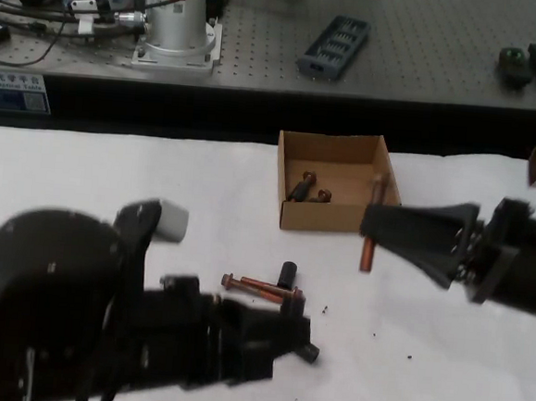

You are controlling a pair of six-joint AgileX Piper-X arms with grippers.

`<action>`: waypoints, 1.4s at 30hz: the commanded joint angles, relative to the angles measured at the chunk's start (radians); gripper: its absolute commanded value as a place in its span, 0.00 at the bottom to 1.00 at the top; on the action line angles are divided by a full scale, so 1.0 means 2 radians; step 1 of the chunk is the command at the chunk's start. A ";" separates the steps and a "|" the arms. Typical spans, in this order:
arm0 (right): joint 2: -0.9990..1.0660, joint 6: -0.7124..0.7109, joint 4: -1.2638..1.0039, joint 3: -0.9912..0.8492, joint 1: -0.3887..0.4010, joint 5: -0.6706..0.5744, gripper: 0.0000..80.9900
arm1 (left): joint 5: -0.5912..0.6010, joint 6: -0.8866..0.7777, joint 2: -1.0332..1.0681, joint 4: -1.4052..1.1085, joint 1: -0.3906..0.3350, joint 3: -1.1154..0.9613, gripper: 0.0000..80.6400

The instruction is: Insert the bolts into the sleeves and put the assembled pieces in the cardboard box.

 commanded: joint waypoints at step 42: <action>0.001 0.027 -0.043 0.051 0.028 0.002 0.05 | 0.039 -0.004 -0.005 -0.034 -0.056 0.008 0.08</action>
